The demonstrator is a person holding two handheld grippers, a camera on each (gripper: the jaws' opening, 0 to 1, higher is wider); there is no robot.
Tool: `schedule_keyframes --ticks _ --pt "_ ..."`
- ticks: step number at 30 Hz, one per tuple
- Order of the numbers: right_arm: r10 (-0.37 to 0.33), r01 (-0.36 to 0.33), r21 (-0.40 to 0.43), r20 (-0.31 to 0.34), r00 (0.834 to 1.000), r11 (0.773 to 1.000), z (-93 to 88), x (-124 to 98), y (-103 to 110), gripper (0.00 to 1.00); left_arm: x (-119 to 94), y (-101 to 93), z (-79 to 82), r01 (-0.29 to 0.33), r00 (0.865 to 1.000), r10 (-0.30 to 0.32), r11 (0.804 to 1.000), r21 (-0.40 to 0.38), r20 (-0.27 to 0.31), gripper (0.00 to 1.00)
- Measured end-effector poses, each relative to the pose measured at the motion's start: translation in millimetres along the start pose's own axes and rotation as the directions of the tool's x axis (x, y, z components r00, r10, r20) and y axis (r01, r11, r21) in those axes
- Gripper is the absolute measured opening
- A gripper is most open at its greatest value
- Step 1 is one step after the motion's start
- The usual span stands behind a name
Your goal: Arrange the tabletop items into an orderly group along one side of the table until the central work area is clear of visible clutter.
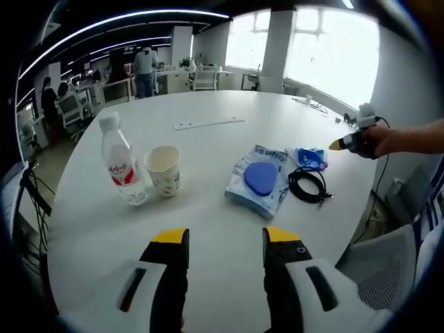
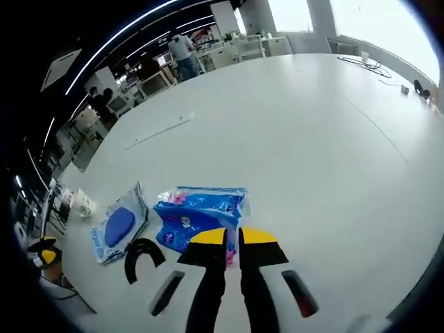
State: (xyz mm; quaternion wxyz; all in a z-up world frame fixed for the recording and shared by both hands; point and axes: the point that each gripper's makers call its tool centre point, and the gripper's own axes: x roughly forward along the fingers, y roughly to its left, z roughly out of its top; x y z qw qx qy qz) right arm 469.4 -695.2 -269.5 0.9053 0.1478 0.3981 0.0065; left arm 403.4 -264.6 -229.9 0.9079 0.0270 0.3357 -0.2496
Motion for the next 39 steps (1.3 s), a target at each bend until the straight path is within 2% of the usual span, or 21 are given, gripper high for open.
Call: schedule_keyframes --ticks 4,19,33,39 --pt "0.012 -0.012 -0.018 0.0 1.0 1.0 3.9 1 6 0.04 1 -0.9 0.7 0.01 1.0 -0.01 1.0 0.015 -0.003 0.41" --pt "0.097 -0.098 -0.093 -0.015 0.995 0.991 7.1 10 53 0.04 11 -1.9 5.6 0.039 0.999 -0.038 0.998 0.048 -0.013 0.41" --pt "0.165 -0.171 -0.151 -0.051 0.985 0.974 4.4 24 87 0.05 30 -10.6 8.4 0.069 0.997 -0.068 0.997 0.039 -0.026 0.4" --pt "0.196 -0.205 -0.186 -0.065 0.978 0.961 6.9 29 102 0.06 40 -17.1 3.8 0.089 0.995 -0.088 0.995 0.035 -0.043 0.4"
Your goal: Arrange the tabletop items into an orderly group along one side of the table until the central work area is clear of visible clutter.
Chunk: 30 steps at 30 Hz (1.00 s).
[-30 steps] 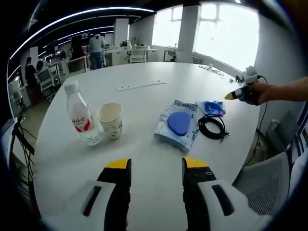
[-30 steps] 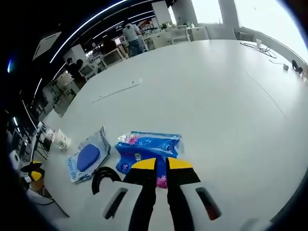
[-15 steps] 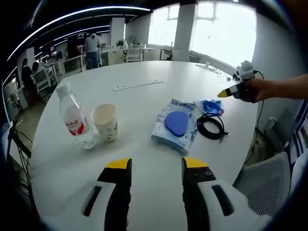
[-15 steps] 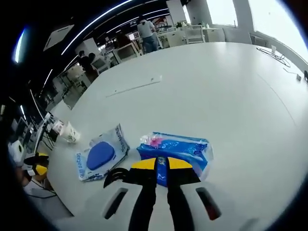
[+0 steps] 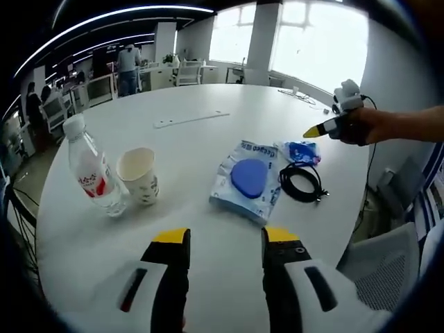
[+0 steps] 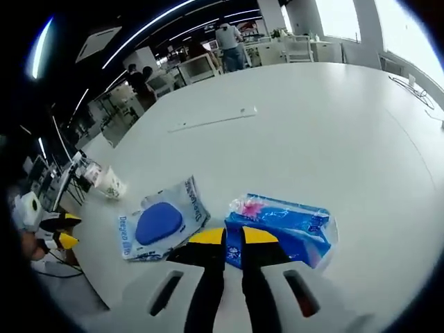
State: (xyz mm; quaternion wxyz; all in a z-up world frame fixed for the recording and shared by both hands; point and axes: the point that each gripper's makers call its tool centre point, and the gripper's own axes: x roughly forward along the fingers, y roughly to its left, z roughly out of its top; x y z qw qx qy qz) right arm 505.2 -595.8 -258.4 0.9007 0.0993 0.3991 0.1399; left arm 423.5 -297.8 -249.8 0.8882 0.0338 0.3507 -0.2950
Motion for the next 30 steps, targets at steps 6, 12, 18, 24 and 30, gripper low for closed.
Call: schedule_keyframes --ticks 6,12,18,24,30 --pt "0.041 -0.042 -0.054 -0.02 0.999 0.998 2.4 11 16 0.08 12 -4.4 -0.9 0.013 1.0 -0.013 1.0 -0.027 -0.008 0.4" --pt "0.072 -0.076 -0.094 -0.046 0.996 0.993 3.9 22 26 0.11 23 -11.5 -0.9 0.021 1.0 -0.021 0.999 -0.047 -0.015 0.4" --pt "0.096 -0.105 -0.126 -0.072 0.993 0.986 4.2 32 33 0.14 33 -14.9 -0.9 0.026 0.999 -0.028 0.998 -0.055 -0.027 0.4" --pt "0.118 -0.135 -0.16 -0.11 0.987 0.978 3.0 43 40 0.18 45 -16.3 -1.5 0.02 0.999 -0.023 0.998 -0.066 -0.038 0.4" --pt "0.134 -0.156 -0.18 -0.127 0.983 0.971 7.3 57 41 0.2 58 -20.2 -7.6 0.019 0.998 -0.024 0.996 -0.086 -0.058 0.4"
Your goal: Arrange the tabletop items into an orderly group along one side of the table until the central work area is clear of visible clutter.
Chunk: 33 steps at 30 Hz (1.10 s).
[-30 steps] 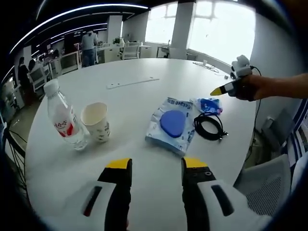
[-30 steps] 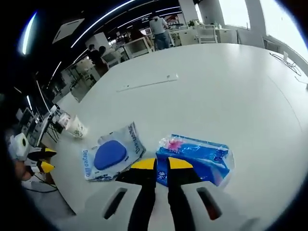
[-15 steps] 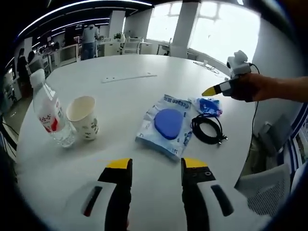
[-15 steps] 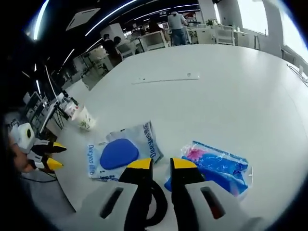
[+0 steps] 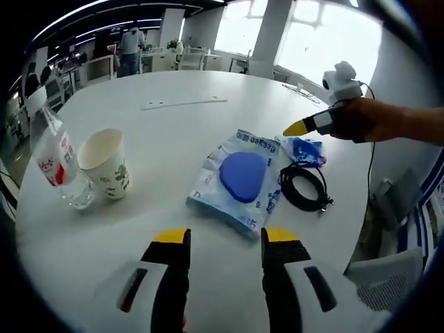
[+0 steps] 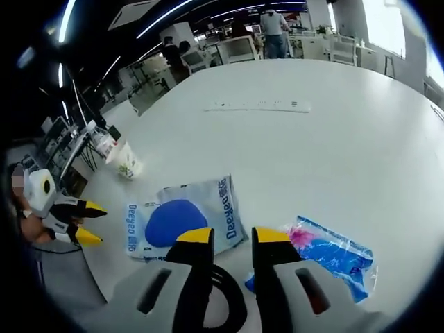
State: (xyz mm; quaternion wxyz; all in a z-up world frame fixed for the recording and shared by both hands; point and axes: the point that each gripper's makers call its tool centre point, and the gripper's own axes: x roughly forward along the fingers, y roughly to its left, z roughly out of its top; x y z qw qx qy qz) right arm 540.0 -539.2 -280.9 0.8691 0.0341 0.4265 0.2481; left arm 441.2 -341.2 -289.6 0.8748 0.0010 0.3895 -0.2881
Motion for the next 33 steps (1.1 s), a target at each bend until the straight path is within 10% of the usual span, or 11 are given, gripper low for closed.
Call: schedule_keyframes --ticks 33 --pt "0.037 -0.049 -0.114 -0.1 0.994 0.992 -4.7 41 5 0.24 41 -15.0 -4.2 0.005 1.0 -0.009 0.986 -0.165 -0.025 0.36"
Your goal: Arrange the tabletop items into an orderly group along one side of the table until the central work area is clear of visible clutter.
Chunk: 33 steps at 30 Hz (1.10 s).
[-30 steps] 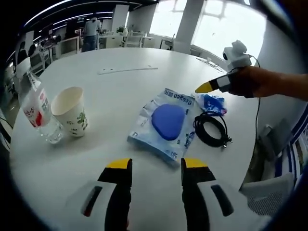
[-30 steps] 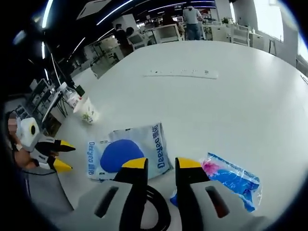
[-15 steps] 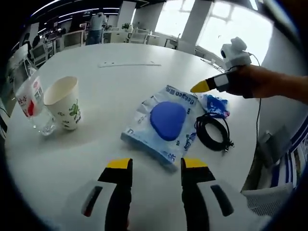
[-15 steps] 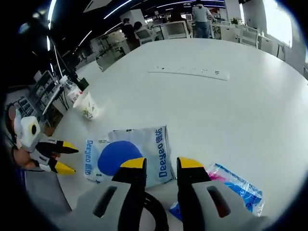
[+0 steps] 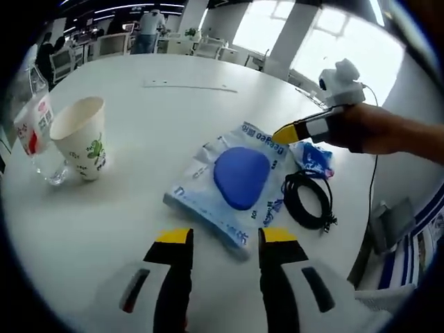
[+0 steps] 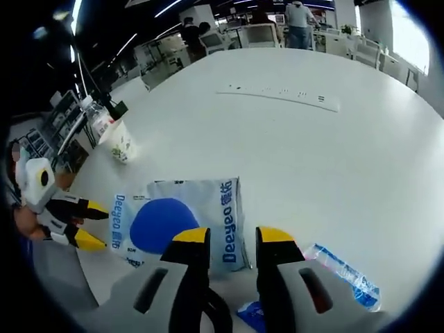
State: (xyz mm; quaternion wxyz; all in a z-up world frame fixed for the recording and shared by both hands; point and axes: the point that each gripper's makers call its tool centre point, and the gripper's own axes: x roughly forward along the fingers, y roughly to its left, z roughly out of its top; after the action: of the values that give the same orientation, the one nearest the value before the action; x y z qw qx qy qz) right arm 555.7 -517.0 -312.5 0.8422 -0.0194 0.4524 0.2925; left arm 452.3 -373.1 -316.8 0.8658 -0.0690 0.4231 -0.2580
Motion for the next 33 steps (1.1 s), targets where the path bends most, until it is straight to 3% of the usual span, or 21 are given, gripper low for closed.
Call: schedule_keyframes --ticks 5,15,18,25,33 --pt "0.004 -0.004 -0.014 -0.028 1.0 1.0 -6.7 6 -2 0.22 5 -6.7 1.5 0.003 1.0 -0.003 1.0 0.005 -0.004 0.35" --pt "-0.012 0.009 -0.068 -0.054 0.998 0.998 -9.8 10 -11 0.09 15 -8.5 -3.8 -0.003 1.0 0.002 0.999 -0.043 -0.022 0.31" --pt "0.0 -0.004 -0.071 -0.052 0.999 0.998 -9.2 9 -10 0.0 15 -7.1 -2.9 -0.01 1.0 0.009 0.999 -0.048 -0.024 0.23" --pt "0.011 -0.014 -0.061 -0.047 0.999 0.998 -9.0 11 -5 0.0 16 -0.6 -1.5 -0.039 0.999 0.039 0.999 -0.026 -0.027 0.05" --pt "0.021 -0.022 -0.02 -0.031 0.999 1.0 -8.7 7 0 0.0 11 6.3 4.8 -0.058 0.998 0.058 0.998 -0.013 -0.005 0.0"
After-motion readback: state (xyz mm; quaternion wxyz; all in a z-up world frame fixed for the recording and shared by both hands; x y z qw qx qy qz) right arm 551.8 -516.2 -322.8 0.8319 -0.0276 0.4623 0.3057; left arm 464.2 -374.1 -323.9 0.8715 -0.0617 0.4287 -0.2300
